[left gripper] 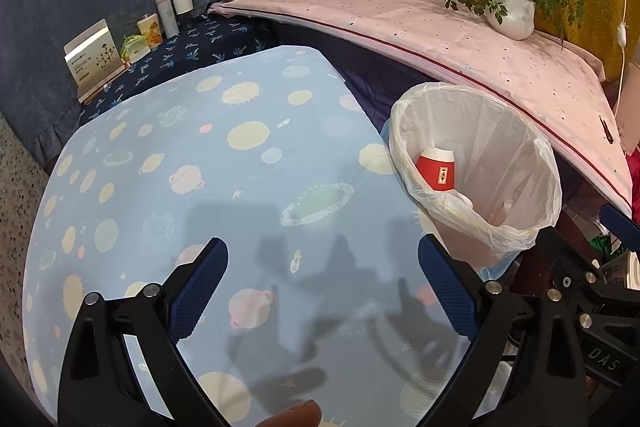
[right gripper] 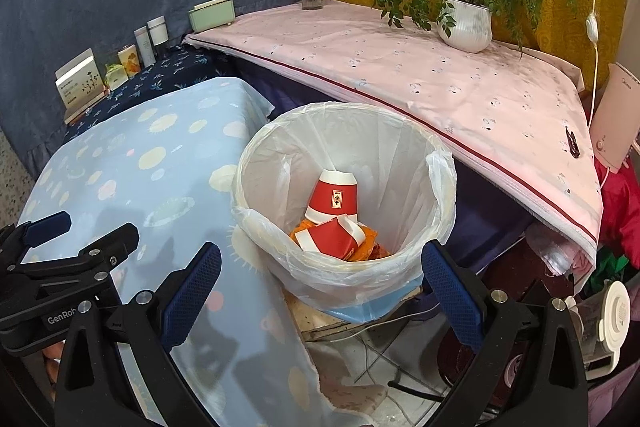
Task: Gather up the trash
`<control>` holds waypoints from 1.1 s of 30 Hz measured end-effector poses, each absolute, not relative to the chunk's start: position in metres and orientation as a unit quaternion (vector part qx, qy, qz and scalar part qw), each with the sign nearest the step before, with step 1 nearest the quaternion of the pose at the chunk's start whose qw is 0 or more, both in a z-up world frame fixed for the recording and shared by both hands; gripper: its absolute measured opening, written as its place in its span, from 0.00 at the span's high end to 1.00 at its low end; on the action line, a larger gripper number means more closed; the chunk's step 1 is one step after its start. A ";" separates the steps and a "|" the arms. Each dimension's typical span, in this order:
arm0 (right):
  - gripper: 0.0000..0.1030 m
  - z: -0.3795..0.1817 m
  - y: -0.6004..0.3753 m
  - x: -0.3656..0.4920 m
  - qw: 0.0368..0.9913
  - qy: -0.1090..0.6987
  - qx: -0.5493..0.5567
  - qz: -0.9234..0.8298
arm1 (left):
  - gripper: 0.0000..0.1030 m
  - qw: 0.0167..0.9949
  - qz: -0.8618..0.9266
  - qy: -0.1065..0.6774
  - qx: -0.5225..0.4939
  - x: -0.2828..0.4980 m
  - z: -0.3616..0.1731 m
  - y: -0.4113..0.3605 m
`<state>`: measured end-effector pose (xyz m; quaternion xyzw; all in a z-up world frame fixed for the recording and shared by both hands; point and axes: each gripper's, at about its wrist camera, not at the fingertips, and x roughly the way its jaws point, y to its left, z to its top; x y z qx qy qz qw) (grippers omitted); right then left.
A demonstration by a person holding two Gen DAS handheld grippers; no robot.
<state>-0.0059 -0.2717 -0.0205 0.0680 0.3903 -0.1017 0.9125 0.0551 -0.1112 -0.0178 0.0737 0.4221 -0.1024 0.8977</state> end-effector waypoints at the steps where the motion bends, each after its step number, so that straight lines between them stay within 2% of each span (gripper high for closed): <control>1: 0.06 -0.020 -0.272 -0.005 0.913 0.390 0.068 -0.102 | 0.11 0.898 -0.102 0.423 0.074 0.054 -0.018 -0.112; 33: 0.06 -0.025 -0.274 -0.013 0.912 0.392 0.053 -0.113 | 0.11 0.902 -0.092 0.415 0.077 0.043 -0.018 -0.119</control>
